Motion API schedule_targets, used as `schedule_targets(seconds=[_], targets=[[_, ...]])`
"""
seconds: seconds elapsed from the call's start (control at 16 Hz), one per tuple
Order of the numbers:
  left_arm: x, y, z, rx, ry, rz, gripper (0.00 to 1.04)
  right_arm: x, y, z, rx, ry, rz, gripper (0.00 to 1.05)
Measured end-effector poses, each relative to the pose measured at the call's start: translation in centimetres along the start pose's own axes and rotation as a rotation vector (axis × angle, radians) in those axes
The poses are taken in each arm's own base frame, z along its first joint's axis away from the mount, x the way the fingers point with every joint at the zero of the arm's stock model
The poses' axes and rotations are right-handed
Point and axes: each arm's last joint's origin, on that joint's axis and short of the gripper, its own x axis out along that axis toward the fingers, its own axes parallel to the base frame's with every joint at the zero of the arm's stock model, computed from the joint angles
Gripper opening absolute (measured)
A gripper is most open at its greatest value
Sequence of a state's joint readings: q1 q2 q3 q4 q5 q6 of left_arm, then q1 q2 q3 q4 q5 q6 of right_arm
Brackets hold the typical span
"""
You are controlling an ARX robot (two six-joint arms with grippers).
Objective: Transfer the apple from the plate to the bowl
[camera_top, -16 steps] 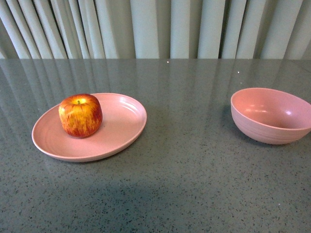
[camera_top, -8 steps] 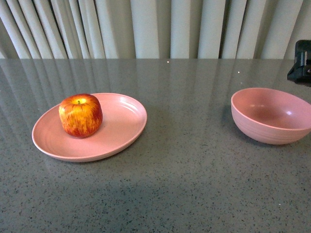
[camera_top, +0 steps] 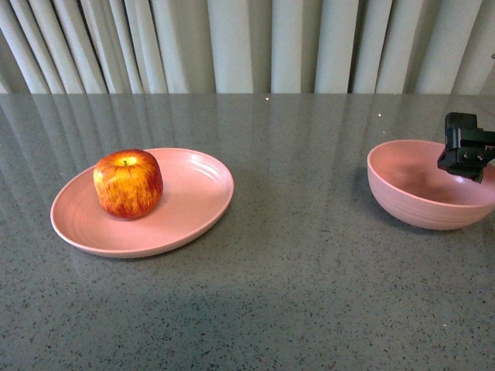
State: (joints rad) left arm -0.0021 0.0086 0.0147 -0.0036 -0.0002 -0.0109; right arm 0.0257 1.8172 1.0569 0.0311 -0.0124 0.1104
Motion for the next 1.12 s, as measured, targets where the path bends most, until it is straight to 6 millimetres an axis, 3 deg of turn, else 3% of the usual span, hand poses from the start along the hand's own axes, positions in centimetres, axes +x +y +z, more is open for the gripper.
schedule_targets(seconds=[0.06, 0.19, 0.56, 0.69, 0.75, 0.81, 1.12], targets=[[0.0, 0.0, 0.0, 0.000, 0.000, 0.000, 0.98, 0.0, 0.0, -0.2, 0.004, 0.005, 0.000, 0.91], [0.0, 0.0, 0.0, 0.000, 0.000, 0.000, 0.98, 0.1, 0.0, -0.6, 0.014, 0.022, 0.016, 0.65], [0.0, 0.0, 0.0, 0.000, 0.000, 0.000, 0.98, -0.9, 0.9, -0.6, 0.032, 0.024, 0.058, 0.05], [0.0, 0.0, 0.0, 0.000, 0.000, 0.000, 0.98, -2.0, 1.4, 0.0, 0.031, 0.002, 0.076, 0.03], [0.0, 0.0, 0.0, 0.000, 0.000, 0.000, 0.98, -4.1, 3.2, 0.9, 0.016, -0.036, 0.126, 0.03], [0.0, 0.0, 0.0, 0.000, 0.000, 0.000, 0.98, -6.1, 6.6, 1.5, -0.035, -0.074, 0.209, 0.03], [0.0, 0.0, 0.0, 0.000, 0.000, 0.000, 0.98, -6.3, 11.2, 0.6, -0.115, -0.054, 0.281, 0.03]])
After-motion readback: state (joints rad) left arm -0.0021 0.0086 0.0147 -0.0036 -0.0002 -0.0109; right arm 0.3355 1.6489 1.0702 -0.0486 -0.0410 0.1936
